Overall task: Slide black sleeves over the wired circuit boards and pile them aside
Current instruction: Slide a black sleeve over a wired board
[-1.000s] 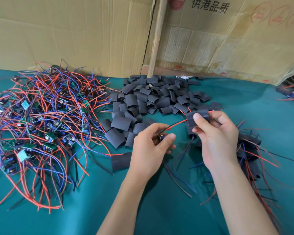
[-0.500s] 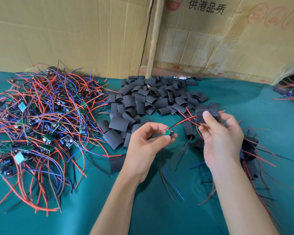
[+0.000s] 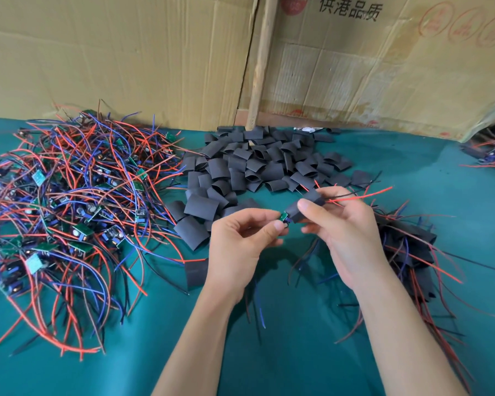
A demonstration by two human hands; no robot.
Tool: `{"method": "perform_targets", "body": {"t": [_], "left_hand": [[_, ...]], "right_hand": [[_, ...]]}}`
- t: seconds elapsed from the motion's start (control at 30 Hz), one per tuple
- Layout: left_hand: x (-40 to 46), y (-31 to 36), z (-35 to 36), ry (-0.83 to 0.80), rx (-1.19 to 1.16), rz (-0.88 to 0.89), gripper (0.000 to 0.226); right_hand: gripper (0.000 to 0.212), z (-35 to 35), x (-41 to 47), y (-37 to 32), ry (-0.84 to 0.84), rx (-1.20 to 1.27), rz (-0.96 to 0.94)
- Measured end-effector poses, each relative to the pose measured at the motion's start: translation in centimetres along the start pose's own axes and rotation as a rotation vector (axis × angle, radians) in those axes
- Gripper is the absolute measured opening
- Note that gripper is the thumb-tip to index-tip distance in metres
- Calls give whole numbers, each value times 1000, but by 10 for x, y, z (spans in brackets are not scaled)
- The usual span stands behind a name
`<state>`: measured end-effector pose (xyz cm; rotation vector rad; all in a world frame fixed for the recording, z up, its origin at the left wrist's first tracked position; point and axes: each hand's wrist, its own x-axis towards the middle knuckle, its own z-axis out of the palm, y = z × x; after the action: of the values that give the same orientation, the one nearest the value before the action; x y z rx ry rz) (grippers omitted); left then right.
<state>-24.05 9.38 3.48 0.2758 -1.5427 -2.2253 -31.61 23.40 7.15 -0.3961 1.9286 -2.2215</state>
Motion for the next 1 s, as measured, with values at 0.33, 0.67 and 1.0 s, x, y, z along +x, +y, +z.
{"method": "perform_targets", "body": {"t": [0.33, 0.67, 1.0], "left_hand": [[0, -3, -1, 3, 73, -12, 13], [0, -2, 1, 28, -35, -88, 25], [1, -5, -2, 10, 55, -38, 22]], "right_hand": [[25, -1, 0, 0, -46, -31, -22], [18, -3, -1, -3, -42, -114, -124], [25, -4, 1, 4, -51, -148, -111]]}}
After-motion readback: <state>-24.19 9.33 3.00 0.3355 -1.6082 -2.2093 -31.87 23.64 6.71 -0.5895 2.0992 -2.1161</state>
